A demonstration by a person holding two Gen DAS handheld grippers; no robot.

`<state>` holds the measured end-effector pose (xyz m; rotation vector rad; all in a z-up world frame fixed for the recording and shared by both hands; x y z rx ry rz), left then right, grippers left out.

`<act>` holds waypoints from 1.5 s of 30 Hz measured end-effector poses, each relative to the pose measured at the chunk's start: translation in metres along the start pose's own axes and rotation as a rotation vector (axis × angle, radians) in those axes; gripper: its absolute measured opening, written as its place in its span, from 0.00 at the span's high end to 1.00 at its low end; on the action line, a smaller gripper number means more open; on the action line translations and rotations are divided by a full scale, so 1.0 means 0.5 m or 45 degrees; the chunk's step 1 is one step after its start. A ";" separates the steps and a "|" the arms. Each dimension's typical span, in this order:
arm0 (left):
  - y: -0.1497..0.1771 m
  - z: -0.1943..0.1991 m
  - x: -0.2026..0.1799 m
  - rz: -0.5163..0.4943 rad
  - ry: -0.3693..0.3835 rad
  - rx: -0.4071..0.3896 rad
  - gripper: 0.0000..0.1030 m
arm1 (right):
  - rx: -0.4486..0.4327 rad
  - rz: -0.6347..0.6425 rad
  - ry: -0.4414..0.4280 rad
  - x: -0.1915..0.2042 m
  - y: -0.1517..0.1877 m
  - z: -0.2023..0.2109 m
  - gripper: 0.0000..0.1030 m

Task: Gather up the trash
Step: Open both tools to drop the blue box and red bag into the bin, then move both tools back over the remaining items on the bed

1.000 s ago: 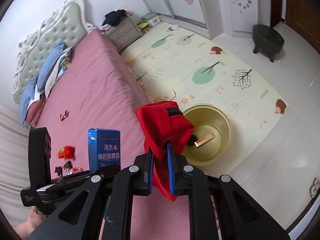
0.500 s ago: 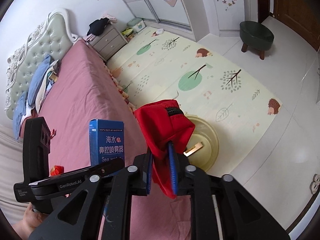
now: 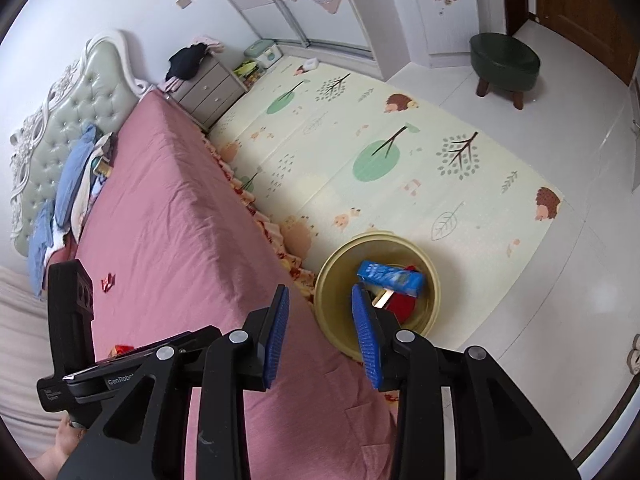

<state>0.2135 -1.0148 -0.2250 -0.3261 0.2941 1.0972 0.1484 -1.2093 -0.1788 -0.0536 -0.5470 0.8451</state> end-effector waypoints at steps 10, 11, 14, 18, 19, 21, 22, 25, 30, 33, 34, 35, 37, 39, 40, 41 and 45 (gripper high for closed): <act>0.074 0.099 0.115 0.087 -0.033 -0.094 0.20 | 0.079 0.141 -0.105 0.152 0.079 -0.013 0.68; 0.084 0.112 0.130 0.097 -0.040 -0.109 0.20 | 0.096 0.166 -0.123 0.178 0.096 -0.017 0.68; 0.115 0.152 0.178 0.130 -0.062 -0.149 0.20 | 0.126 0.222 -0.148 0.235 0.134 -0.024 0.68; 0.162 0.200 0.241 0.176 -0.087 -0.190 0.20 | 0.184 0.302 -0.185 0.316 0.199 -0.040 0.68; 0.178 0.211 0.261 0.192 -0.091 -0.198 0.20 | 0.196 0.317 -0.192 0.333 0.214 -0.043 0.68; 0.212 0.233 0.305 0.233 -0.108 -0.209 0.20 | 0.235 0.356 -0.214 0.379 0.256 -0.053 0.68; 0.229 0.242 0.326 0.251 -0.111 -0.213 0.20 | 0.243 0.366 -0.217 0.390 0.268 -0.055 0.68; 0.275 0.267 0.384 0.302 -0.135 -0.224 0.20 | 0.296 0.413 -0.232 0.443 0.329 -0.072 0.68; 0.372 0.302 0.505 0.410 -0.185 -0.228 0.20 | 0.384 0.489 -0.246 0.524 0.432 -0.106 0.68; 0.420 0.316 0.566 0.463 -0.215 -0.225 0.20 | 0.422 0.522 -0.248 0.562 0.483 -0.128 0.68; 0.442 0.325 0.598 0.494 -0.227 -0.225 0.20 | 0.434 0.530 -0.250 0.574 0.498 -0.135 0.68; 0.457 0.330 0.622 0.512 -0.233 -0.225 0.20 | 0.448 0.543 -0.252 0.590 0.518 -0.142 0.67; 0.491 0.345 0.674 0.565 -0.250 -0.229 0.20 | 0.467 0.564 -0.249 0.612 0.549 -0.157 0.67; 0.515 0.354 0.708 0.605 -0.266 -0.234 0.20 | 0.489 0.574 -0.248 0.635 0.575 -0.173 0.67; 0.532 0.361 0.734 0.630 -0.275 -0.239 0.20 | 0.496 0.580 -0.247 0.643 0.585 -0.180 0.66; 0.544 0.365 0.756 0.652 -0.285 -0.243 0.20 | 0.504 0.589 -0.242 0.655 0.598 -0.188 0.65; 0.594 0.387 0.842 0.747 -0.318 -0.264 0.19 | 0.529 0.617 -0.230 0.693 0.632 -0.221 0.62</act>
Point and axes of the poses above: each gripper's, at about its wrist camera, not at the fingertips, and z roughly against the way its jaws point, x to its left, y to its underside, the point moved 5 cm from there along -z, roughly the way its jaws point, and after that the axes turned 4 degrees about -z, right-handed, at the moved point
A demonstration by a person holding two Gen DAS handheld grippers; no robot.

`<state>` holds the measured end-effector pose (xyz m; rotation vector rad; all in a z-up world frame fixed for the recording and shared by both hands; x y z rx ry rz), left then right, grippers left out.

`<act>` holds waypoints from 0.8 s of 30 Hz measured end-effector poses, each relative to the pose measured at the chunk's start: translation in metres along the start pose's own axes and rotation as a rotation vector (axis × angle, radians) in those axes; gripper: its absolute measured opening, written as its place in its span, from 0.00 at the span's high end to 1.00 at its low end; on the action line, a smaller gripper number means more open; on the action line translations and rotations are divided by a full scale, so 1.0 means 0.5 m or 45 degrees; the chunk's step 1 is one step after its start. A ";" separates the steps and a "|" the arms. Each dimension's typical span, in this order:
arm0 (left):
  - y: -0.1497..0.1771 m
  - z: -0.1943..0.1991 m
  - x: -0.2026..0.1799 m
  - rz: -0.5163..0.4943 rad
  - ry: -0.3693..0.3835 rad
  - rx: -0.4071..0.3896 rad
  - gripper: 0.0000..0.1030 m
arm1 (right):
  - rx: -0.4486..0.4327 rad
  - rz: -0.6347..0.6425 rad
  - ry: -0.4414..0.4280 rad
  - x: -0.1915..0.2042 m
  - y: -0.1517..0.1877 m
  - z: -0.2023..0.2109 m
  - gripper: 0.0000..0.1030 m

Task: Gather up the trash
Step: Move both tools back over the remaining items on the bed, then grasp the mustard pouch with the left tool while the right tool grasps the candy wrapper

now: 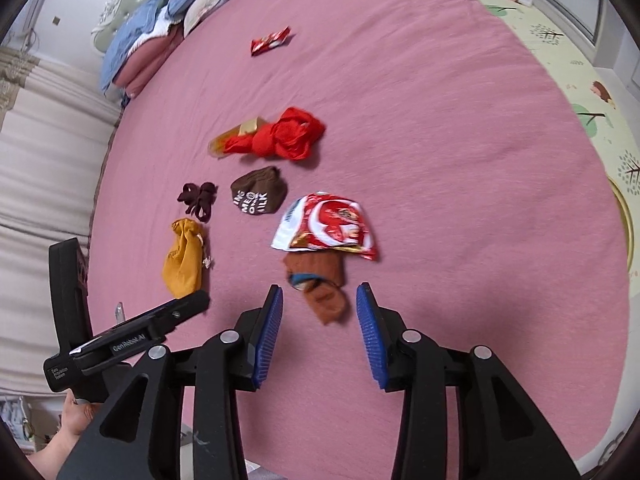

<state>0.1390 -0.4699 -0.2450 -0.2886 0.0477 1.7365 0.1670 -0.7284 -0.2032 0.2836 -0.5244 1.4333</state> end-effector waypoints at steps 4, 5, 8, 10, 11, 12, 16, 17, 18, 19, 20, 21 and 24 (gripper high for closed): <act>-0.014 -0.007 0.072 0.064 -0.038 -0.014 0.19 | 0.024 0.015 0.018 0.028 -0.012 -0.038 0.57; -0.016 -0.010 0.088 0.077 -0.045 -0.015 0.19 | 0.029 0.016 0.023 0.033 -0.017 -0.047 0.53; -0.028 -0.021 0.128 0.110 -0.068 -0.022 0.19 | 0.040 0.016 0.039 0.042 -0.032 -0.071 0.50; -0.034 -0.032 0.147 0.124 -0.078 -0.021 0.16 | 0.045 0.018 0.056 0.044 -0.042 -0.086 0.49; -0.037 -0.038 0.156 0.131 -0.089 -0.016 0.16 | 0.050 0.014 0.066 0.043 -0.048 -0.094 0.46; -0.039 -0.044 0.164 0.137 -0.096 -0.013 0.15 | 0.050 0.006 0.077 0.040 -0.054 -0.100 0.43; -0.049 -0.074 0.192 0.132 -0.168 0.008 0.14 | 0.062 -0.018 0.118 0.027 -0.075 -0.128 0.37; -0.052 -0.082 0.199 0.133 -0.185 0.009 0.14 | 0.075 -0.023 0.125 0.024 -0.079 -0.137 0.37; -0.055 -0.090 0.206 0.138 -0.200 0.014 0.14 | 0.084 -0.027 0.134 0.021 -0.083 -0.145 0.37; -0.057 -0.095 0.212 0.142 -0.206 0.021 0.14 | 0.090 -0.029 0.139 0.019 -0.086 -0.153 0.36; -0.060 -0.103 0.219 0.149 -0.212 0.029 0.14 | 0.110 -0.027 0.149 0.017 -0.088 -0.166 0.35; -0.063 -0.108 0.223 0.153 -0.216 0.034 0.14 | 0.124 -0.025 0.164 0.015 -0.090 -0.176 0.35; -0.075 -0.128 0.239 0.169 -0.223 0.058 0.14 | 0.158 -0.034 0.185 0.010 -0.094 -0.203 0.35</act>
Point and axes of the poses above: each gripper's, at about its wrist camera, not at the fingertips, and z roughly against the way its jaws point, x to its left, y to its underside, the point moved 5 cm from there along -z, roughly the way its jaws point, and after that the axes turned 4 degrees about -z, right-handed, at the moved point
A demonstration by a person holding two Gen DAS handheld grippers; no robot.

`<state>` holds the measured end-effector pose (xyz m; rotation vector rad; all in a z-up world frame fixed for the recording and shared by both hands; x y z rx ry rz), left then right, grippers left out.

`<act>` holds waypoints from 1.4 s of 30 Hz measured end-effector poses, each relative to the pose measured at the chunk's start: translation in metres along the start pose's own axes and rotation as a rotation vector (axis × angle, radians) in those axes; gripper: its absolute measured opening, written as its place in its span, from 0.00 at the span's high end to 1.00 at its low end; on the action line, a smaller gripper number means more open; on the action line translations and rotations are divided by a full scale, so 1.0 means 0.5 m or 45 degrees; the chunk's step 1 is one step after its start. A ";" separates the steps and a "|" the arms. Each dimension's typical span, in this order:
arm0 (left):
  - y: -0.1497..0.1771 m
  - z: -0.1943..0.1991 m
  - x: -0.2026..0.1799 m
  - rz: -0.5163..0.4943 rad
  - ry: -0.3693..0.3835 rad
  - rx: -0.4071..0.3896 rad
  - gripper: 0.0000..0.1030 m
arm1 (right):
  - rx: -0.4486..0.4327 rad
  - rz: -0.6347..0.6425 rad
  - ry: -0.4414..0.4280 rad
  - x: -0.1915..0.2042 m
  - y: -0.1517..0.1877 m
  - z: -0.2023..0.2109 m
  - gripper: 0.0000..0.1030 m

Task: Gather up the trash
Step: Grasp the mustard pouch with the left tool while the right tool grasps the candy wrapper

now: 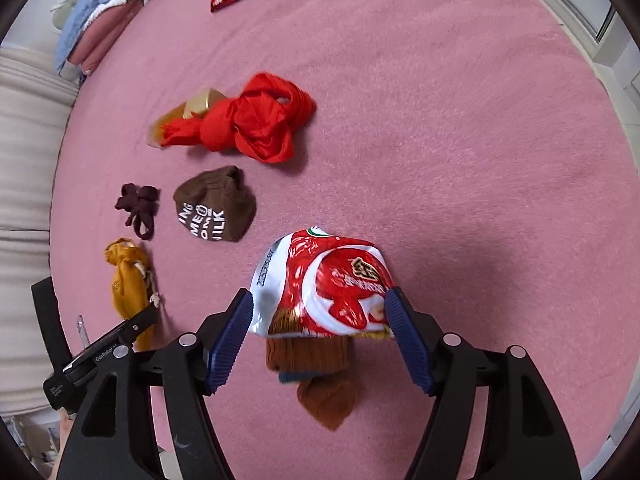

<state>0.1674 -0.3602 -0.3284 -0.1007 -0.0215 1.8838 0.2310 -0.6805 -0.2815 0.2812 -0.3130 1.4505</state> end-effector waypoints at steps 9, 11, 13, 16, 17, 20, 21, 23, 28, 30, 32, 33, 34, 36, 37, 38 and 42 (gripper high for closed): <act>-0.028 -0.025 0.013 0.068 0.002 0.055 0.23 | 0.060 -0.076 0.005 -0.018 -0.012 -0.041 0.56; -0.030 -0.026 0.015 0.070 -0.008 0.051 0.28 | 0.059 -0.058 0.007 -0.017 -0.014 -0.041 0.62; -0.027 -0.023 0.023 0.088 -0.014 0.041 0.39 | 0.055 -0.047 0.002 -0.017 -0.014 -0.041 0.66; -0.022 -0.015 0.041 0.113 -0.002 0.032 0.54 | 0.046 -0.048 -0.005 -0.021 -0.014 -0.038 0.70; -0.020 -0.012 0.047 0.112 0.002 0.030 0.58 | 0.039 -0.043 -0.004 -0.021 -0.014 -0.034 0.71; -0.028 -0.002 0.063 0.107 0.027 0.023 0.70 | 0.014 -0.018 -0.008 -0.012 -0.012 -0.023 0.71; -0.028 0.003 0.065 0.107 0.038 0.019 0.72 | 0.004 -0.005 -0.007 -0.007 -0.011 -0.018 0.72; -0.034 0.019 0.064 0.111 0.060 0.009 0.74 | -0.021 0.015 -0.013 0.002 -0.008 -0.004 0.72; -0.029 0.066 0.074 0.122 0.147 -0.013 0.76 | -0.055 0.004 -0.063 0.007 0.000 0.034 0.72; -0.019 0.082 0.055 0.091 0.167 -0.021 0.76 | -0.072 0.001 -0.069 0.009 0.007 0.051 0.72; -0.008 0.097 0.031 0.058 0.199 -0.023 0.76 | -0.092 -0.002 -0.072 0.006 0.014 0.068 0.72; -0.004 0.103 0.021 0.047 0.218 -0.018 0.76 | -0.105 -0.006 -0.074 0.003 0.018 0.079 0.72; 0.010 0.112 0.003 0.039 0.244 -0.013 0.76 | -0.114 -0.009 -0.078 -0.001 0.022 0.088 0.72; 0.028 0.126 -0.031 -0.002 0.281 0.000 0.76 | -0.137 -0.027 -0.091 -0.013 0.032 0.110 0.72; 0.053 0.126 -0.078 -0.020 0.286 -0.001 0.76 | -0.146 -0.034 -0.093 -0.016 0.035 0.116 0.72; 0.058 0.130 -0.103 -0.047 0.298 0.000 0.76 | -0.157 -0.044 -0.100 -0.023 0.041 0.126 0.72; 0.078 0.153 -0.191 -0.136 0.352 0.005 0.76 | -0.191 -0.081 -0.107 -0.058 0.065 0.168 0.72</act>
Point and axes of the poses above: each gripper's, at about its wrist camera, not at the fingertips, and z roughly against the way its jaws point, x to its left, y to its underside, the point moved 5 cm from there along -z, roughly the way its jaws point, and after that the axes turned 4 degrees about -z, right-handed, at the moved point
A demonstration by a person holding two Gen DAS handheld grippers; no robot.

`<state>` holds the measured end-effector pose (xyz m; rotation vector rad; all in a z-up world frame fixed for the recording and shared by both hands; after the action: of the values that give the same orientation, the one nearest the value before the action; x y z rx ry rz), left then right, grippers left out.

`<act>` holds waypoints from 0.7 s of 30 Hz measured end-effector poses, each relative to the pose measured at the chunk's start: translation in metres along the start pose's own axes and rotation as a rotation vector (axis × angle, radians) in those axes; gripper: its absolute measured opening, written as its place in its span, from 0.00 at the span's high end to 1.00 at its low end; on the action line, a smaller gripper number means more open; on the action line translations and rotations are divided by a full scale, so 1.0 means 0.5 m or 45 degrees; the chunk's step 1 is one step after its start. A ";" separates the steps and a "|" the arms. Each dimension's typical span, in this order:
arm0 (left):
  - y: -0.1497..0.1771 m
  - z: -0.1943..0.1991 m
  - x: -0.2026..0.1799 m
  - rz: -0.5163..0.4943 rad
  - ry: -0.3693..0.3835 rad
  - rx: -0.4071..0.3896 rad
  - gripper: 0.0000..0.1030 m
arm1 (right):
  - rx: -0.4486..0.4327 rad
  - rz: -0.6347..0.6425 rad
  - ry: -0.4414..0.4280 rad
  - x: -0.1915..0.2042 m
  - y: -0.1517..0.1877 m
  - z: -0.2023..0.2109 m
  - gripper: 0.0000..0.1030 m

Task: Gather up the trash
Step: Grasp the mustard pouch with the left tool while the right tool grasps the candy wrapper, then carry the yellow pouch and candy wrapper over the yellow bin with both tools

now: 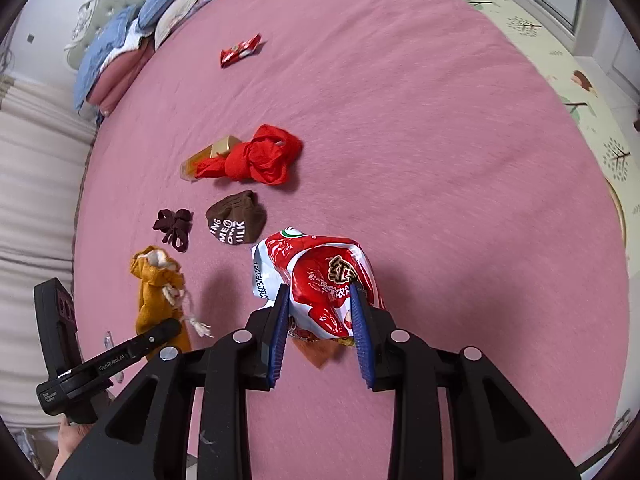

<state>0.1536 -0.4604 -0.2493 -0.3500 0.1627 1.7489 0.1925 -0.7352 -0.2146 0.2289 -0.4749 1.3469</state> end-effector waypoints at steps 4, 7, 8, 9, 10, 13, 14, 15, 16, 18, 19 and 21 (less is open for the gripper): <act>0.006 -0.017 -0.099 -0.091 0.054 0.019 0.76 | -0.035 -0.035 -0.005 -0.041 0.011 0.045 0.72; 0.021 -0.033 -0.178 -0.183 0.074 0.039 0.76 | -0.072 -0.055 -0.003 -0.082 0.017 0.086 0.72; 0.030 -0.035 -0.194 -0.197 0.083 0.045 0.76 | -0.080 -0.060 -0.004 -0.092 0.018 0.095 0.72; 0.037 -0.040 -0.223 -0.221 0.092 0.053 0.76 | -0.093 -0.067 -0.006 -0.108 0.019 0.110 0.72; 0.045 -0.039 -0.239 -0.238 0.095 0.057 0.76 | -0.105 -0.073 -0.004 -0.119 0.020 0.118 0.72; 0.067 -0.049 -0.307 -0.296 0.105 0.071 0.76 | -0.134 -0.112 -0.015 -0.170 0.024 0.156 0.72; 0.077 -0.051 -0.332 -0.313 0.108 0.077 0.76 | -0.144 -0.134 -0.029 -0.193 0.024 0.173 0.72; 0.085 -0.054 -0.353 -0.325 0.113 0.083 0.76 | -0.152 -0.146 -0.034 -0.209 0.024 0.184 0.72; 0.095 -0.060 -0.387 -0.344 0.121 0.090 0.76 | -0.160 -0.158 -0.040 -0.229 0.024 0.199 0.72; 0.107 -0.070 -0.439 -0.377 0.125 0.096 0.76 | -0.169 -0.177 -0.048 -0.262 0.023 0.223 0.72; 0.114 -0.073 -0.465 -0.388 0.133 0.100 0.76 | -0.176 -0.188 -0.051 -0.284 0.021 0.237 0.72; 0.129 -0.078 -0.506 -0.408 0.149 0.109 0.76 | -0.182 -0.201 -0.054 -0.318 0.019 0.259 0.72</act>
<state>0.1400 -0.7212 -0.2099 -0.3933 0.2513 1.4015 0.1347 -0.9277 -0.1734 0.1734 -0.5745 1.1506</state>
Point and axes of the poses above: each gripper's, at about its wrist camera, not at the fingertips, and z roughly against the way its jaws point, x to its left, y to its underside, the point moved 5 cm from there along -z, roughly the way its jaws point, and after that the axes turned 4 degrees about -z, right-handed, at the moved point
